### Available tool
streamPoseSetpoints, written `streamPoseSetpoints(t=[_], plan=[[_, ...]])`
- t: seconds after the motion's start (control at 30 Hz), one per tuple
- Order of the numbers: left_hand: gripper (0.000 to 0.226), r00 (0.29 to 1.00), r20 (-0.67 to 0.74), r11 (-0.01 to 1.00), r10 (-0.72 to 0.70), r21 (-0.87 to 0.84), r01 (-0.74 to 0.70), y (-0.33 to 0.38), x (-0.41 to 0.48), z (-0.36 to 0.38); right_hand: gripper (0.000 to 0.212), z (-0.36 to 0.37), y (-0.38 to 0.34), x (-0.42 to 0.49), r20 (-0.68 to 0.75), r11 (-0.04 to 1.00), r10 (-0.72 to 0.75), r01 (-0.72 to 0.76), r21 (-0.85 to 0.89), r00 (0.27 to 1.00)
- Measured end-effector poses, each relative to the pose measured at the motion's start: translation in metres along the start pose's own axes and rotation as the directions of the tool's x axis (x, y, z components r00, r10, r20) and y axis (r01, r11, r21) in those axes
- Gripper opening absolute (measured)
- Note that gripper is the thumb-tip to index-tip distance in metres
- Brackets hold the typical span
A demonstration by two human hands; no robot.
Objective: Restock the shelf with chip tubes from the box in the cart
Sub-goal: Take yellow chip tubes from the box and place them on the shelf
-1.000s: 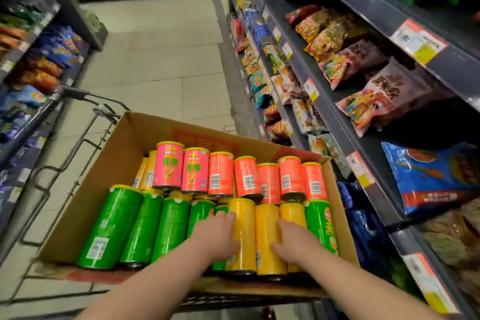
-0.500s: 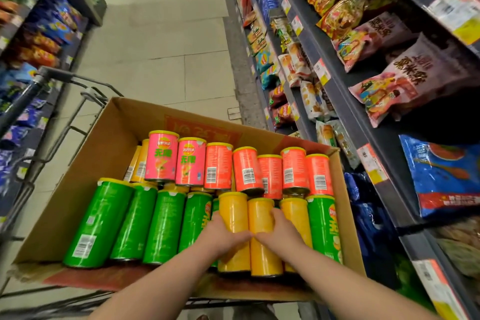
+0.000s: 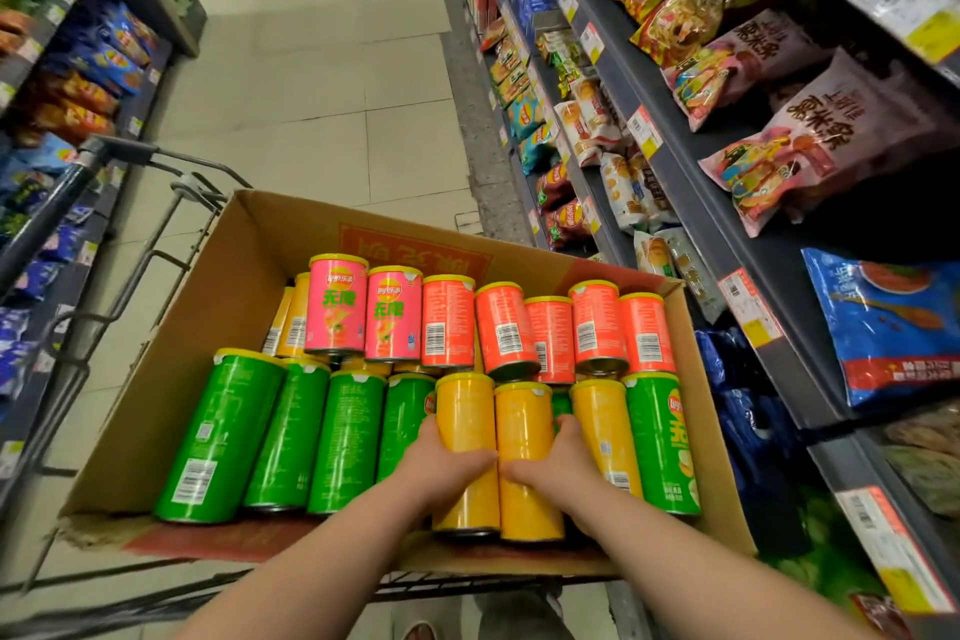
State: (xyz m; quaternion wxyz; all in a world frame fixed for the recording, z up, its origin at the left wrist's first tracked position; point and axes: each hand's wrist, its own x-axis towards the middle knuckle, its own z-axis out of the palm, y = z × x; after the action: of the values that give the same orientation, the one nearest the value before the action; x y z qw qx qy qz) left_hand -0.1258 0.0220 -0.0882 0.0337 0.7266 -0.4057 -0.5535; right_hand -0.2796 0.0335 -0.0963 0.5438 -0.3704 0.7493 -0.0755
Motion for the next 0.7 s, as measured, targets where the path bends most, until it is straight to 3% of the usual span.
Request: streamPoseSetpoints(t=[0.13,0.33,0.7], plan=[[0.083,0.998,0.001,0.994,0.061,-0.09,-0.061,-0.001,-0.009,-0.005,0.093,0.001,0.0,-0.015,-0.013,0.997,0.013,-0.012,0.081,1.0],[0.078,0.991,-0.007,0.974,0.136,-0.18,-0.135,0.007,-0.032,-0.013,0.074,-0.016,-0.004,-0.046,-0.081,0.967,-0.082,0.099,0.236,0.993],[0.067,0.916,0.028,0.889,0.4,-0.253,-0.381,0.01,-0.094,-0.031,0.085,-0.012,-0.012,-0.13,-0.279,0.862,-0.132,0.249,0.441,0.951]])
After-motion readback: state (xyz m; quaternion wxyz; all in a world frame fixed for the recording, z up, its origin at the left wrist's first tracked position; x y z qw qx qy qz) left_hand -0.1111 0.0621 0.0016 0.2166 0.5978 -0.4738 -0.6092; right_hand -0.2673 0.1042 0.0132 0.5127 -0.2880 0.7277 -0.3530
